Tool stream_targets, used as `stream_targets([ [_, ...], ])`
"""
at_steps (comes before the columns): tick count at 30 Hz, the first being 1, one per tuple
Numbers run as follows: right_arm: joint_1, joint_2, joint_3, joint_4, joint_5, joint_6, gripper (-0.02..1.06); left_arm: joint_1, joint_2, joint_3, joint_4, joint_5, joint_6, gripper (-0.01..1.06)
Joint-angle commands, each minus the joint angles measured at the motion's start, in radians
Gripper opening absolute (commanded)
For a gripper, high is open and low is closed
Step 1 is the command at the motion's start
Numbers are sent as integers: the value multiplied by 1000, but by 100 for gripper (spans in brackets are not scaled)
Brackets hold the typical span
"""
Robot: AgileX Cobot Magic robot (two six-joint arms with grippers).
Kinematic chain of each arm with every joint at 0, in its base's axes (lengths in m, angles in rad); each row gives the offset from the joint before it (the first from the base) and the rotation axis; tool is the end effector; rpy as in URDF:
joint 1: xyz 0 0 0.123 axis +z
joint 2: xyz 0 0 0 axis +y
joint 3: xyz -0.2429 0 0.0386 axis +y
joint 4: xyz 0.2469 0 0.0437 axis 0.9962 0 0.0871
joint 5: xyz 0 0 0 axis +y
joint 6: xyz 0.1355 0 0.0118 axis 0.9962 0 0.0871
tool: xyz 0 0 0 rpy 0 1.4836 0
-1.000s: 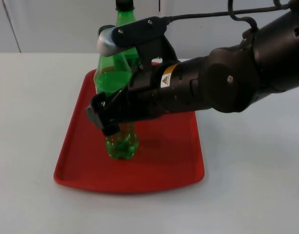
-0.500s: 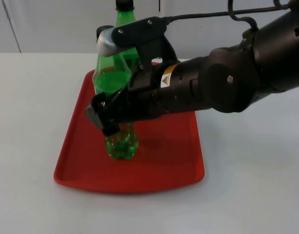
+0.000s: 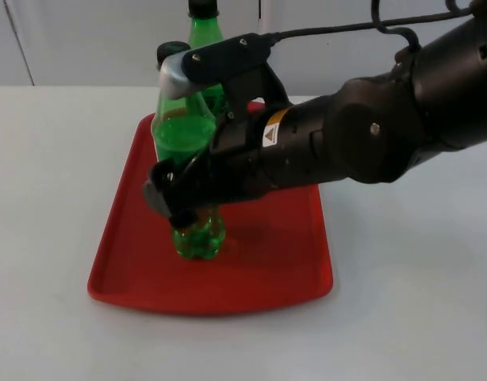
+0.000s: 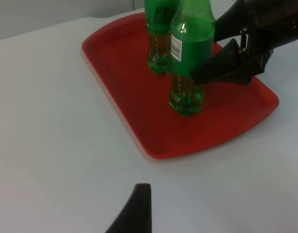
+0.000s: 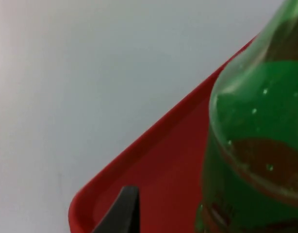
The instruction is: Place the bottle upright on the tray.
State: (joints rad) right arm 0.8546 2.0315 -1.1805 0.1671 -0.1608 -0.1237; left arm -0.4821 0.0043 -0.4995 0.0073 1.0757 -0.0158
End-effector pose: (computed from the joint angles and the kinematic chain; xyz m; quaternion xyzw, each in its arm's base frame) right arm 0.2981 0.3370 0.0892 -0.3446 0.8158 0.1904 0.4235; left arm 0.0655 -0.0333 0.2540 0.1982 0.8352 -0.1229 0.4981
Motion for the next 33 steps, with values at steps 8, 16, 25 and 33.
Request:
stream_targets([
  [8, 6, -82, 2, -3, 277, 3, 97, -5, -4, 5, -1, -2, 4, 93],
  [16, 6, -264, 2, -3, 544, 56, 97, -5, -4, 5, -1, -2, 4, 93],
  [25, 6, -466, 2, -4, 805, 56, 97, -5, -4, 5, -1, -2, 4, 93],
  [33, 6, -653, 33, -4, 854, 56, 97, -5, -4, 5, -1, -2, 4, 93],
])
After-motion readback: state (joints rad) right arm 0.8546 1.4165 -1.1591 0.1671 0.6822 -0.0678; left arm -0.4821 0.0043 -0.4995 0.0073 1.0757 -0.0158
